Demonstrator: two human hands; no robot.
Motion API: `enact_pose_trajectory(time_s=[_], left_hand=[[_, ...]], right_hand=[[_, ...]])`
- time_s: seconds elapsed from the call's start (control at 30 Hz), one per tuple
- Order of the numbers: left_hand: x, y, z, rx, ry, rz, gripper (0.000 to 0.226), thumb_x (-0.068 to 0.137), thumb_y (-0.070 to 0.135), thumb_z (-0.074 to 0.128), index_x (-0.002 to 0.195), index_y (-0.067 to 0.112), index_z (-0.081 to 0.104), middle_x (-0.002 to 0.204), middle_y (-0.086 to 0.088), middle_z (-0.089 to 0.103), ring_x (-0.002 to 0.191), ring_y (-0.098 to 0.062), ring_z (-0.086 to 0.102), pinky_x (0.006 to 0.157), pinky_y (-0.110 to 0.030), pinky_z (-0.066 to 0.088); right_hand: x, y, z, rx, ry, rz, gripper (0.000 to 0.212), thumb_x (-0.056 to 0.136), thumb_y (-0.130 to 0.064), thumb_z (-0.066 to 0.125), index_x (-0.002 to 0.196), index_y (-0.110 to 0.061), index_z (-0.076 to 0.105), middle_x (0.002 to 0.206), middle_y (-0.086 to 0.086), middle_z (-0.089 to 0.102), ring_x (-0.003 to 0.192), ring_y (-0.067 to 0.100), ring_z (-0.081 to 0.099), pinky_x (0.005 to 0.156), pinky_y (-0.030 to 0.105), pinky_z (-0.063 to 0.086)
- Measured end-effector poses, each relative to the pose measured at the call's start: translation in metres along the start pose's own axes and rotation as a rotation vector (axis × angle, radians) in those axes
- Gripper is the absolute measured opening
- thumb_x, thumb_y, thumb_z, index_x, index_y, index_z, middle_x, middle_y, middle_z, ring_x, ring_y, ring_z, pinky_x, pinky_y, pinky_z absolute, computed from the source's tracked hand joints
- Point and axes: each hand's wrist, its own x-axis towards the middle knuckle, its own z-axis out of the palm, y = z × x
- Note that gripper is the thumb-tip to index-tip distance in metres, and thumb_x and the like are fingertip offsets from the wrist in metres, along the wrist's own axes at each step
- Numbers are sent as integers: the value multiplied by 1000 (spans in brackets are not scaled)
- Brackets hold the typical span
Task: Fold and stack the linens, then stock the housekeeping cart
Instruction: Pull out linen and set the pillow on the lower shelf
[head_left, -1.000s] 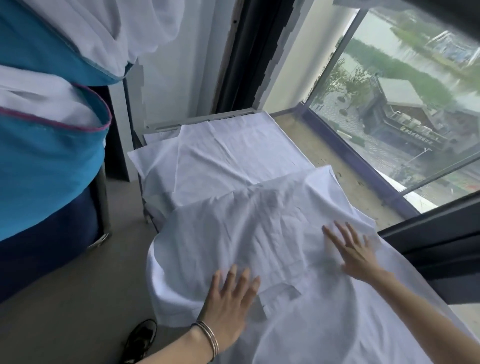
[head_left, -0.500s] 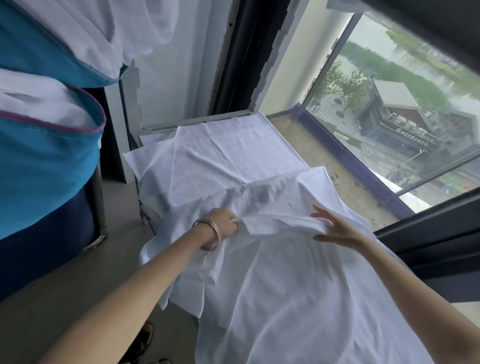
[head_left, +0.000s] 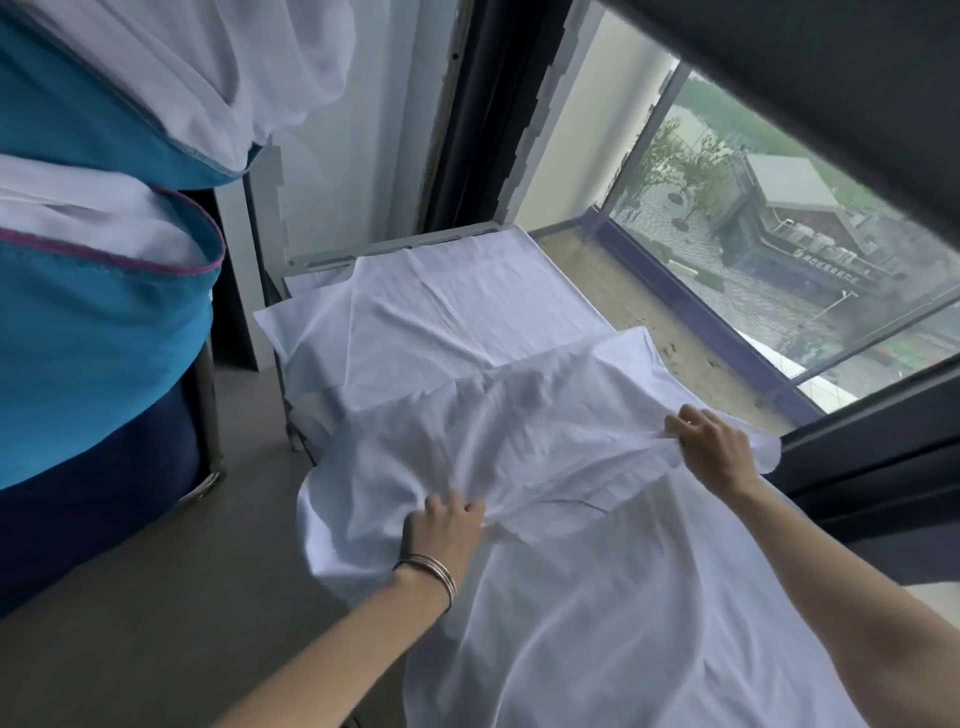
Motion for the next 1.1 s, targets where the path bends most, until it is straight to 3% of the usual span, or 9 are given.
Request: enact_pose_trajectory(time_s=[0.1,0.2,0.3,0.4,0.47,0.53,0.63,0.83,1.1], left_hand=[[-31,29,-19,-43,116,55,9,54,17,56,48,21,61,44,-2,48,35,-17,48,33,-16,32],[-82,66,-45,-12,115,110,33,61,7,31,48,20,58,44,-1,48,39,-15,50,34,-17,30],[-112,88,-39,-64,-28,189,12,55,21,56,43,23,58,41,-5,47,38,-18,49,36,-18,23],[-148,101,-35,-25,-69,225,37,23,17,89,50,21,64,47,-11,53,39,-26,53,42,-21,24],[-174,105,-52,21,-210,249,28,71,17,76,97,22,66,89,-19,61,80,-35,63,54,-28,37],[-194,110,-44,54,-225,273,32,90,6,50,119,19,50,113,-12,55,106,-31,55,64,-29,40],[-224,128,-50,19,-84,280,35,76,11,70,106,24,58,97,-8,61,92,-29,62,65,-34,49],[-263,173,-3,79,-109,267,43,93,-1,37,128,24,40,121,-2,53,116,-25,48,81,-33,47],[-305,209,3,60,-46,39,36,88,21,55,123,23,48,116,-2,55,110,-26,55,78,-36,49]], right_hand=[[-26,12,-22,-37,89,51,29,55,11,79,71,-3,59,67,12,53,57,30,57,42,20,23],[-68,34,-43,-39,127,156,26,58,16,73,73,-1,59,69,14,53,64,33,57,45,25,28],[-124,54,-57,-93,125,146,25,59,10,77,70,-2,58,67,13,52,63,32,55,43,29,34],[-177,60,-62,-116,119,110,31,52,9,81,66,-4,57,65,12,53,59,31,55,43,29,36],[-208,60,-61,-124,103,110,31,49,11,81,64,-4,58,63,12,53,56,31,55,42,30,38],[-238,63,-60,-127,83,128,30,50,12,79,64,-4,59,62,12,53,55,31,55,41,32,42],[-280,75,-56,-140,58,131,31,51,17,77,68,-3,61,63,13,53,55,32,56,42,36,48],[-335,105,-70,-157,67,67,28,56,17,75,72,-2,62,67,15,55,59,33,57,48,36,48],[-391,142,-85,-209,97,-77,25,59,16,72,72,-3,63,68,14,59,62,33,60,51,35,49]])
